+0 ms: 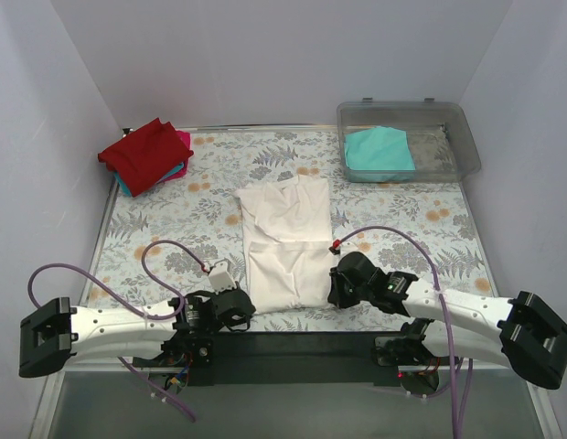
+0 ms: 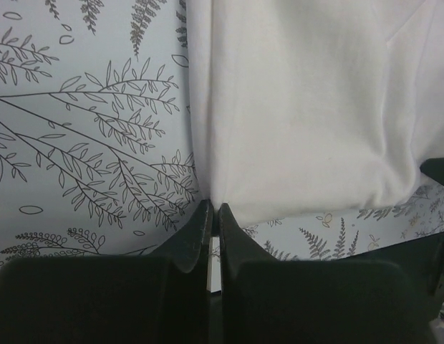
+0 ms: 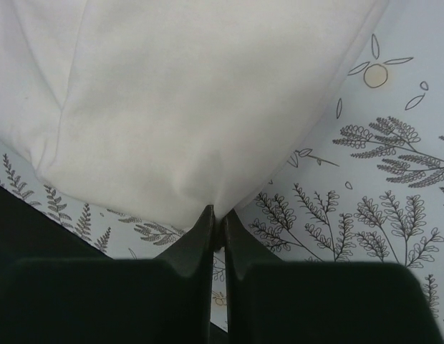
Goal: Fold and stack the t-shirts
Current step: Fold the tshirt
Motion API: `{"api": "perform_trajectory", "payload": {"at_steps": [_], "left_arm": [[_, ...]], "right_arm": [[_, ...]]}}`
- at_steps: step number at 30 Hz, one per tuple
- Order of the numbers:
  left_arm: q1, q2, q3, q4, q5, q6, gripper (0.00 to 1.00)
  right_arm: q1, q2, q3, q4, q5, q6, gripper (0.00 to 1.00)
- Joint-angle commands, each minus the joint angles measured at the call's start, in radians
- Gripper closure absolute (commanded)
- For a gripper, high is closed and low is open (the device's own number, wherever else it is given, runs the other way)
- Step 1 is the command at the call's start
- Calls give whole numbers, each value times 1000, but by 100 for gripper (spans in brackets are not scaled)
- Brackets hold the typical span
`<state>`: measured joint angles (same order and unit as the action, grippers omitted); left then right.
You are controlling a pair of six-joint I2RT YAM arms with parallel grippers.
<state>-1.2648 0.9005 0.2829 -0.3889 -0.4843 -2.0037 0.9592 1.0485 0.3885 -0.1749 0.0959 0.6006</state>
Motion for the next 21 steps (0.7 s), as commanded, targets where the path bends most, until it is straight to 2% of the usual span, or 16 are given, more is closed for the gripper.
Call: {"api": "perform_trajectory", "payload": {"at_steps": [1, 6, 11, 16, 21], "left_arm": [[-10, -18, -22, -94, 85, -50, 100], [-15, -92, 19, -128, 26, -30, 100], [-12, -146, 127, -183, -161, 28, 100], [19, -127, 226, -27, -243, 232, 100], [100, -86, 291, 83, -232, 420, 100]], "right_arm": [[39, -34, -16, -96, -16, 36, 99], [67, -97, 22, -144, 43, 47, 99], [61, -96, 108, -170, 165, -16, 99], [30, -32, 240, -170, 269, -135, 99], [-3, 24, 384, -147, 334, -241, 99]]}}
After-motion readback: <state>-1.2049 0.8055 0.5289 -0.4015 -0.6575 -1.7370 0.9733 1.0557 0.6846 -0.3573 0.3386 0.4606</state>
